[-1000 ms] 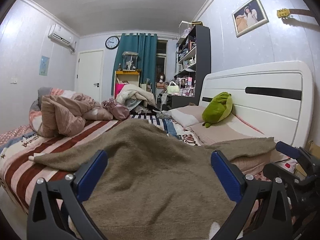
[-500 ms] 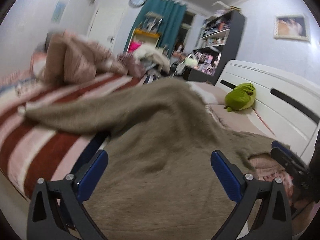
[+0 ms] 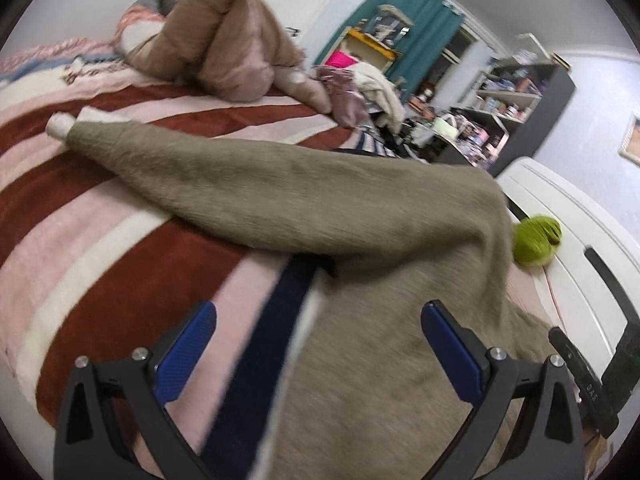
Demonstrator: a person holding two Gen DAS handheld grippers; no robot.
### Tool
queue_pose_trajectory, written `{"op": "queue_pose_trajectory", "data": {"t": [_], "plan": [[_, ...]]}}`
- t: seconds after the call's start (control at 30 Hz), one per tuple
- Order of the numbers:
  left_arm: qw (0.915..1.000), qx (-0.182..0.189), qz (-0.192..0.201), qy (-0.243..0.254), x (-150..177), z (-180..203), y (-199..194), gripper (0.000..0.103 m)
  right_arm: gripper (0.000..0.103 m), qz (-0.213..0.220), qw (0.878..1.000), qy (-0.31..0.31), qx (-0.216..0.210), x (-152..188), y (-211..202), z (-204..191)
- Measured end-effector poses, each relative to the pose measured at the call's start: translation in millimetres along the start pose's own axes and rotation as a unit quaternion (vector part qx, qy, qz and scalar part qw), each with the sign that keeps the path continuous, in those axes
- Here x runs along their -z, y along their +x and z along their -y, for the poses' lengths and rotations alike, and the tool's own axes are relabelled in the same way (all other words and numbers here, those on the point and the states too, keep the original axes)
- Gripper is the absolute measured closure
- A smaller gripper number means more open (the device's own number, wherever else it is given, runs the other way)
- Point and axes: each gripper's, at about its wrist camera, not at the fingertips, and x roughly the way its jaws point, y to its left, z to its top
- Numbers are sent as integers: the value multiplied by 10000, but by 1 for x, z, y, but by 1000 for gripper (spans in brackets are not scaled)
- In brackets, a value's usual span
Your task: Fold small clothes
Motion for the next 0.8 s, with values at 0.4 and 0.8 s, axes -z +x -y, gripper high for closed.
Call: {"op": "queue_pose_trajectory", "data": {"t": [0.4,0.8], "plan": [[9969,-273,111,-724,-50,-72,58,8,97,-437,9981,-68,-423,-5,89,-2],[9945,-666,239,-766,-81,-78,81,97,97,-467,9959,274,-719,2,105,10]]}}
